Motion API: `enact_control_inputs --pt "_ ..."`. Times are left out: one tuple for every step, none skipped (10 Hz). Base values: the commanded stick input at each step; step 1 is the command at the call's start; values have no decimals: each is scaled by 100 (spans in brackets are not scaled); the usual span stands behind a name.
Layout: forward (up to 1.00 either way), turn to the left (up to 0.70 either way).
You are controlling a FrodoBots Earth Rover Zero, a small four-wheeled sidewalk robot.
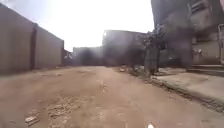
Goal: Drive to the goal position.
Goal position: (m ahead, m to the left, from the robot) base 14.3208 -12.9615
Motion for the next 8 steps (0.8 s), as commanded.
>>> enact_control_inputs --pt "100 0" --pt "100 0" --pt "100 0" --pt "100 0" --pt "100 0" --pt "100 0" --pt "100 0" --pt "100 0"
